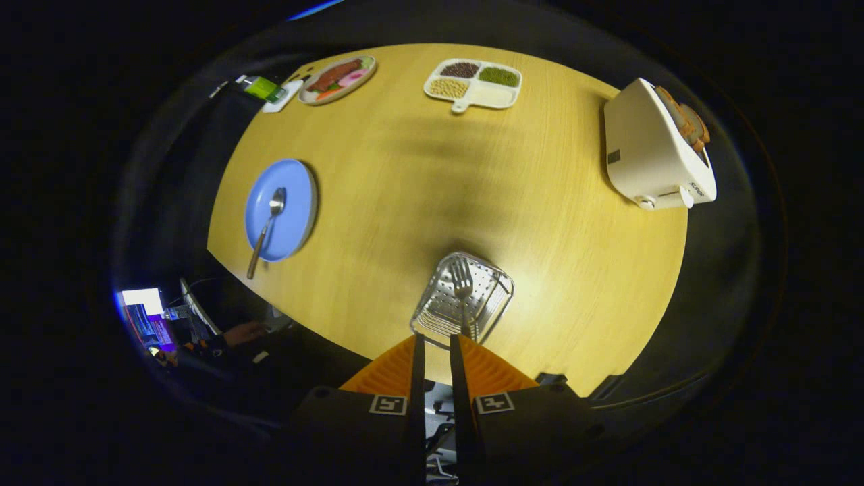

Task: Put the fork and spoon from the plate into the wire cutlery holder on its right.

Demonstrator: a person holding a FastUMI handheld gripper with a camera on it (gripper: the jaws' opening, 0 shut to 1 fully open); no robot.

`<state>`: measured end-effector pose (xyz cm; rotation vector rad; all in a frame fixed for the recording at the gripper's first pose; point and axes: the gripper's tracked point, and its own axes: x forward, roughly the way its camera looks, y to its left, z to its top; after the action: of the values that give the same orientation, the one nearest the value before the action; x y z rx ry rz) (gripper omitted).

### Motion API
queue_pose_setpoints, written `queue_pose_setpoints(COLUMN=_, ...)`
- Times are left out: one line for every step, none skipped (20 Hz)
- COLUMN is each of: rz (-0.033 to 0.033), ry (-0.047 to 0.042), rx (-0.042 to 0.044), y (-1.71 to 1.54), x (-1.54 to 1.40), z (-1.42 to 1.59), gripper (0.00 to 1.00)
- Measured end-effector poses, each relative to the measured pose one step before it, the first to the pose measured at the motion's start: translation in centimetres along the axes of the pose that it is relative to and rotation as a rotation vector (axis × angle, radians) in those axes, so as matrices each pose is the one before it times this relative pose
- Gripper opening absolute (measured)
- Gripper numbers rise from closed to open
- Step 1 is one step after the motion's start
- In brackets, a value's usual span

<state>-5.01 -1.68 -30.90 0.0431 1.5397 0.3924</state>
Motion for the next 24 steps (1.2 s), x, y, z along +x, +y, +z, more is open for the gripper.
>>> queue_pose_setpoints(rz=0.02127, ry=-0.03729, rx=-0.00245, y=1.281, x=-0.492, z=0.263, gripper=0.25)
queue_pose_setpoints(rz=0.01728, ry=-0.03044, rx=-0.00134, y=1.336, x=-0.284, z=0.399, gripper=0.32)
queue_pose_setpoints(rz=0.01826, ry=-0.02327, rx=-0.00083, y=1.518, x=0.000, z=0.360, gripper=0.33)
queue_pose_setpoints(rz=0.01954, ry=-0.02077, rx=0.00372, y=1.605, x=0.106, z=0.437, gripper=0.35)
queue_pose_setpoints(rz=0.02441, ry=-0.01972, rx=0.00753, y=1.772, x=0.313, z=0.471, gripper=0.37)
queue_pose_setpoints(rz=0.03331, ry=-0.01676, rx=0.01476, y=1.917, x=0.471, z=0.425, gripper=0.39)
queue_pose_setpoints(rz=0.03715, ry=-0.01016, rx=0.01791, y=2.174, x=0.614, z=0.375, gripper=0.39)
queue_pose_setpoints(rz=0.03404, ry=-0.00424, rx=0.01285, y=1.967, x=0.769, z=0.191, gripper=0.41)
queue_pose_setpoints(rz=0.02300, ry=0.00316, rx=0.00373, y=1.699, x=1.115, z=0.129, gripper=0.43)
queue_pose_setpoints(rz=0.01409, ry=0.00292, rx=-0.00101, y=1.391, x=1.130, z=0.176, gripper=0.43)
queue_pose_setpoints(rz=0.01246, ry=0.00859, rx=-0.00265, y=1.346, x=1.371, z=0.032, gripper=0.43)
queue_pose_setpoints(rz=0.00862, ry=0.01018, rx=-0.00083, y=1.261, x=1.498, z=0.030, gripper=0.43)
queue_pose_setpoints(rz=0.00904, ry=0.00680, rx=-0.00185, y=1.170, x=1.473, z=0.095, gripper=0.43)
queue_pose_setpoints(rz=0.00349, ry=0.01344, rx=-0.00041, y=1.033, x=1.542, z=0.037, gripper=0.43)
queue_pose_setpoints(rz=0.00375, ry=0.00734, rx=0.00111, y=0.879, x=1.440, z=0.051, gripper=0.43)
queue_pose_setpoints(rz=-0.00446, ry=0.00953, rx=0.00139, y=0.645, x=1.445, z=0.064, gripper=0.43)
queue_pose_setpoints(rz=-0.00304, ry=0.00630, rx=0.00515, y=0.638, x=1.308, z=0.062, gripper=0.43)
queue_pose_setpoints(rz=-0.00405, ry=0.00676, rx=0.00531, y=0.450, x=1.362, z=0.132, gripper=0.43)
queue_pose_setpoints(rz=-0.01111, ry=0.00725, rx=0.00775, y=0.324, x=1.404, z=0.078, gripper=0.43)
queue_pose_setpoints(rz=-0.01307, ry=0.00503, rx=0.01010, y=0.091, x=1.272, z=0.078, gripper=0.43)
queue_pose_setpoints(rz=-0.01372, ry=0.00825, rx=0.00767, y=0.092, x=1.268, z=-0.001, gripper=0.43)
queue_pose_setpoints(rz=-0.01576, ry=0.01029, rx=0.00567, y=-0.022, x=1.151, z=-0.049, gripper=0.43)
queue_pose_setpoints(rz=-0.01220, ry=0.00989, rx=0.00539, y=0.117, x=1.070, z=-0.041, gripper=0.43)
queue_pose_setpoints(rz=-0.01369, ry=0.00481, rx=0.00451, y=0.100, x=0.973, z=0.031, gripper=0.43)
